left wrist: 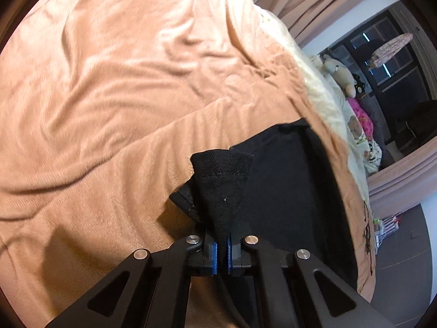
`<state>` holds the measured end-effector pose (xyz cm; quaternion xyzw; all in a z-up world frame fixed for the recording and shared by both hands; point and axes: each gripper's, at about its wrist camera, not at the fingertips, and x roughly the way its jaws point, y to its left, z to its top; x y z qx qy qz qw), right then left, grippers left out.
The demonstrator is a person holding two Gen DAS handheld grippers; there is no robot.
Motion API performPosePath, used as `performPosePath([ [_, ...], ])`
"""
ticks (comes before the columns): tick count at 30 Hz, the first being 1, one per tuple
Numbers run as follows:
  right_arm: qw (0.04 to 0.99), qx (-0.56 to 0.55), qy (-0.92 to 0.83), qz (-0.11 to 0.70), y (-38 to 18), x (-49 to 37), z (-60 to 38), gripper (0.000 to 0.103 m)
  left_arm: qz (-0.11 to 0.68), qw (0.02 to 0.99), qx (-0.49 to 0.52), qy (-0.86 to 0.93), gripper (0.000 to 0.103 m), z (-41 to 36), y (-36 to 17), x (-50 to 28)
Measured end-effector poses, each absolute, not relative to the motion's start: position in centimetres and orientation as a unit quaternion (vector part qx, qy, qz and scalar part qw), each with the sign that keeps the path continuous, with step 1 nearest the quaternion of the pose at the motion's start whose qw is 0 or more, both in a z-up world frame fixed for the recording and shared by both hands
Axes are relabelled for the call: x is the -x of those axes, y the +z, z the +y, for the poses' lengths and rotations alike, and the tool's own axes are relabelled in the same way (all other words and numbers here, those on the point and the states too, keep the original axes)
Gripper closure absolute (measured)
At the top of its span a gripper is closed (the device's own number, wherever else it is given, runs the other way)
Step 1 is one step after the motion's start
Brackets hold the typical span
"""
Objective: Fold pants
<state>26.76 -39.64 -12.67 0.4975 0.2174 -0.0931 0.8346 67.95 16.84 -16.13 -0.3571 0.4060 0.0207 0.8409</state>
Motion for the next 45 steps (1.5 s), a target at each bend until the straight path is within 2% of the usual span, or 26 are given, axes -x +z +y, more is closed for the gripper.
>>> performPosePath([
  [1, 0.836, -0.494, -0.098, 0.217, -12.6, -27.0, -39.4, 0.036, 0.404, 0.843, 0.356, 0.019, 0.099, 16.8, -15.8, -68.1],
  [4, 0.841, -0.492, -0.096, 0.202, -12.4, -27.4, -38.9, 0.062, 0.399, 0.851, 0.340, 0.018, 0.099, 16.5, -14.1, -68.1],
  [5, 0.844, -0.485, -0.098, 0.206, -12.2, -27.6, -38.6, 0.082, 0.395, 0.854, 0.339, 0.017, 0.099, 16.4, -13.6, -68.0],
  [6, 0.847, -0.476, -0.104, 0.212, -12.1, -27.6, -38.4, 0.092, 0.389, 0.856, 0.340, 0.016, 0.099, 16.4, -12.9, -67.9],
  [8, 0.850, -0.471, -0.103, 0.212, -11.5, -27.5, -37.7, 0.096, 0.378, 0.862, 0.338, 0.013, 0.099, 16.4, -11.5, -67.5],
  [13, 0.867, -0.447, -0.090, 0.202, -8.8, -26.1, -36.3, 0.099, 0.356, 0.872, 0.335, 0.015, 0.099, 16.9, -8.2, -66.0],
  [21, 0.868, -0.446, -0.061, 0.210, -8.5, -22.4, -34.4, 0.099, 0.337, 0.876, 0.344, 0.044, 0.099, 20.1, -5.6, -59.9],
  [29, 0.863, -0.452, -0.039, 0.223, -9.6, -18.0, -34.7, 0.099, 0.332, 0.870, 0.356, 0.070, 0.099, 23.2, -5.7, -52.0],
  [45, 0.866, -0.438, -0.011, 0.242, -7.1, -19.1, -36.4, 0.099, 0.328, 0.857, 0.380, 0.114, 0.099, 28.8, -7.3, -39.3],
])
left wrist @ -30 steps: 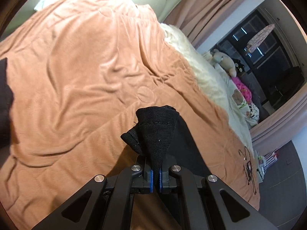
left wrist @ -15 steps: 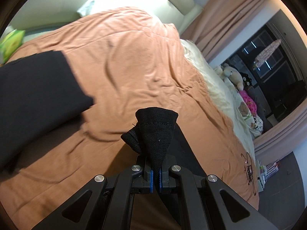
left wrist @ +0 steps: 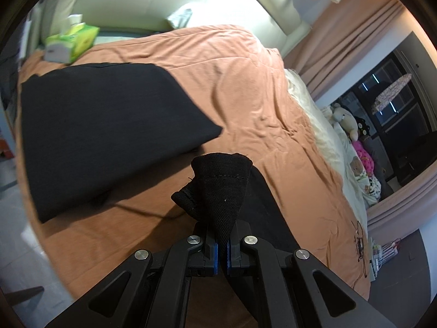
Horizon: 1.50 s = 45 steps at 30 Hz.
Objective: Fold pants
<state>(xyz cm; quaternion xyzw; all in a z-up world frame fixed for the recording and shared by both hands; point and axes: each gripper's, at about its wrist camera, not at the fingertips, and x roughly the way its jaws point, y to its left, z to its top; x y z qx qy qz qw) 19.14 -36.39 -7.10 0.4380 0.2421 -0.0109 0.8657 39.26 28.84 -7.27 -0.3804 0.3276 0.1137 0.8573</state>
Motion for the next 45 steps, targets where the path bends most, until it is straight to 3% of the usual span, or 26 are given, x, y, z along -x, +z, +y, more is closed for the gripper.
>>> performPosePath([
  [12, 0.868, -0.430, -0.029, 0.248, -6.3, -16.7, -38.0, 0.100, 0.375, 0.827, 0.400, 0.127, 0.099, 30.7, -13.8, -34.4],
  [16, 0.868, -0.408, -0.036, 0.283, -7.5, -17.2, -37.4, 0.096, 0.405, 0.816, 0.390, 0.134, 0.096, 30.8, -16.2, -34.5],
  [19, 0.863, -0.396, -0.033, 0.311, -8.4, -18.1, -37.3, 0.085, 0.404, 0.819, 0.385, 0.134, 0.089, 30.8, -16.3, -34.5],
  [20, 0.863, -0.398, -0.029, 0.309, -8.5, -18.1, -37.5, 0.070, 0.406, 0.819, 0.380, 0.136, 0.087, 30.7, -16.2, -34.6],
  [21, 0.863, -0.401, -0.030, 0.307, -8.5, -18.0, -37.7, 0.047, 0.408, 0.820, 0.378, 0.135, 0.082, 30.6, -16.2, -34.7],
  [23, 0.860, -0.416, -0.047, 0.291, -8.6, -17.5, -38.8, 0.026, 0.409, 0.821, 0.374, 0.134, 0.075, 30.2, -16.1, -34.9],
  [32, 0.812, -0.533, -0.034, 0.235, -12.3, -18.5, -44.4, 0.026, 0.405, 0.819, 0.378, 0.148, 0.074, 30.6, -16.4, -36.1],
  [35, 0.800, -0.553, -0.021, 0.232, -12.9, -20.0, -45.2, 0.026, 0.407, 0.817, 0.380, 0.151, 0.074, 30.7, -16.5, -36.3],
  [37, 0.806, -0.544, -0.022, 0.234, -12.8, -20.6, -45.3, 0.032, 0.407, 0.818, 0.376, 0.153, 0.074, 30.6, -16.4, -36.5],
  [41, 0.819, -0.524, -0.040, 0.229, -11.9, -20.9, -46.6, 0.090, 0.409, 0.819, 0.371, 0.157, 0.074, 30.4, -16.3, -36.6],
  [45, 0.843, -0.480, -0.072, 0.232, -9.9, -19.7, -45.4, 0.100, 0.406, 0.821, 0.369, 0.160, 0.079, 30.3, -16.1, -36.5],
])
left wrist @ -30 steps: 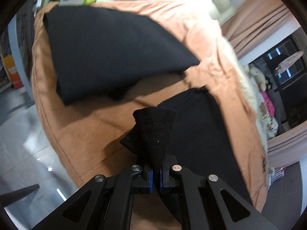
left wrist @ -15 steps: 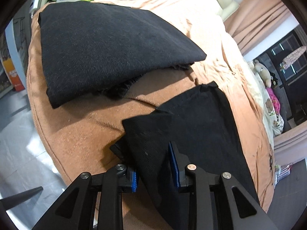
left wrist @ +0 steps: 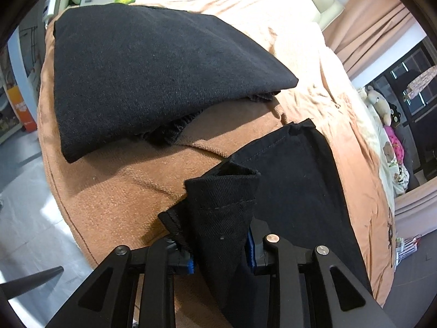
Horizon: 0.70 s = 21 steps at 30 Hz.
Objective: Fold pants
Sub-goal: 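Fold the held trousers over and open both tools to release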
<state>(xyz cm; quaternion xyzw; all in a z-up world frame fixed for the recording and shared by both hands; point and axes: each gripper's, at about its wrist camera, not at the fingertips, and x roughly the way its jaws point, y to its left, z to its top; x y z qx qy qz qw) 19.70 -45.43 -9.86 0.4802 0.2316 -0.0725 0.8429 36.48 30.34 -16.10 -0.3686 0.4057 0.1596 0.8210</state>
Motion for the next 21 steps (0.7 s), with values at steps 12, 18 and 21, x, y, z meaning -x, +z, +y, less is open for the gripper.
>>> performPosePath([
  [12, 0.822, -0.468, -0.150, 0.287, -12.0, -17.1, -41.1, 0.079, 0.438, 0.830, 0.297, 0.176, 0.067, 29.9, -14.4, -36.5],
  [18, 0.863, -0.403, -0.158, 0.261, -9.0, -14.6, -38.2, 0.046, 0.434, 0.848, 0.240, 0.190, 0.048, 29.5, -12.3, -34.8],
  [21, 0.885, -0.355, -0.149, 0.264, -7.0, -15.1, -36.1, 0.046, 0.427, 0.856, 0.227, 0.183, 0.048, 29.1, -11.2, -34.8],
])
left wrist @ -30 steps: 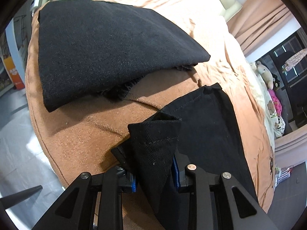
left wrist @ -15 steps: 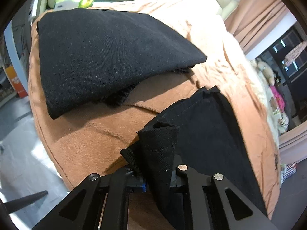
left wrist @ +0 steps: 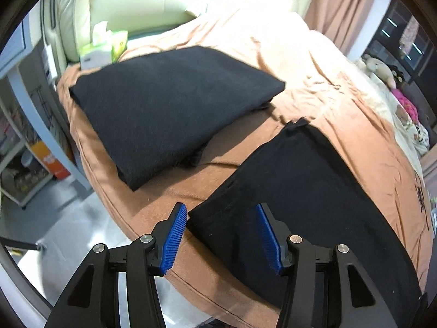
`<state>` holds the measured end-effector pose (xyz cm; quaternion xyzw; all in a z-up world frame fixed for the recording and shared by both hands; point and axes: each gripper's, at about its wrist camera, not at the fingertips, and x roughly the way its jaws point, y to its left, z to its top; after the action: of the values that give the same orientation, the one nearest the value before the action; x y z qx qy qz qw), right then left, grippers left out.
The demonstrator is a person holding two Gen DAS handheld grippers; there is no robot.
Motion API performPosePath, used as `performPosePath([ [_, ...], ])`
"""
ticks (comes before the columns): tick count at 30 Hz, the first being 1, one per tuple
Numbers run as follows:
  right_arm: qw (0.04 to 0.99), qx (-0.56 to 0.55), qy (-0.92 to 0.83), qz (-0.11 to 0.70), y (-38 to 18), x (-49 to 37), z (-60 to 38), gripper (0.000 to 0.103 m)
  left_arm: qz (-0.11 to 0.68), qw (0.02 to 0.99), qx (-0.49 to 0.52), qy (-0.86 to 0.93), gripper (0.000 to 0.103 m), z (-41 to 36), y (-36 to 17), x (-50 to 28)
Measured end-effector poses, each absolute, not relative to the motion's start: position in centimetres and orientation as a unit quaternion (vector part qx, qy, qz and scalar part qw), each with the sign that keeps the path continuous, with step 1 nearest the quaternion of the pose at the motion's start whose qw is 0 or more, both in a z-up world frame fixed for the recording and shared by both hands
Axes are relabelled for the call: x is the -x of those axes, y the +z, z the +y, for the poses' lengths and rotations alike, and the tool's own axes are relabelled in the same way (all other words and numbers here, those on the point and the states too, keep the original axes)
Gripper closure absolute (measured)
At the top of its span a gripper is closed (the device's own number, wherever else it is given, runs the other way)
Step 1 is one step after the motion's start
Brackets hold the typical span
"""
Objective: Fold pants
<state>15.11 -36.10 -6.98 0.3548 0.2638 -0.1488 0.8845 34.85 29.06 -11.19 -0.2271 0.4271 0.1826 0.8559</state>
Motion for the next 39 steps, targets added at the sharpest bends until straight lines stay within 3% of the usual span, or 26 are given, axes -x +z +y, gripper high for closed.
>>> performPosePath([
  [16, 0.924, -0.190, -0.044, 0.330, -2.1, -24.9, -29.9, 0.046, 0.421, 0.868, 0.233, 0.121, 0.046, 22.9, -8.0, -42.7],
  [18, 0.926, -0.170, -0.032, 0.337, -1.7, -26.8, -29.4, 0.033, 0.423, 0.868, 0.235, 0.112, 0.040, 22.0, -8.1, -44.0],
  [20, 0.927, -0.158, -0.021, 0.339, -1.3, -27.9, -30.3, 0.031, 0.426, 0.868, 0.233, 0.104, 0.031, 21.1, -8.3, -45.4],
  [25, 0.925, -0.108, 0.000, 0.363, -0.9, -32.2, -29.9, 0.021, 0.432, 0.866, 0.232, 0.098, 0.030, 19.6, -8.8, -47.7],
  [39, 0.909, 0.035, 0.075, 0.409, 0.6, -43.3, -27.5, 0.020, 0.456, 0.854, 0.219, 0.124, 0.031, 17.8, -10.4, -52.5],
])
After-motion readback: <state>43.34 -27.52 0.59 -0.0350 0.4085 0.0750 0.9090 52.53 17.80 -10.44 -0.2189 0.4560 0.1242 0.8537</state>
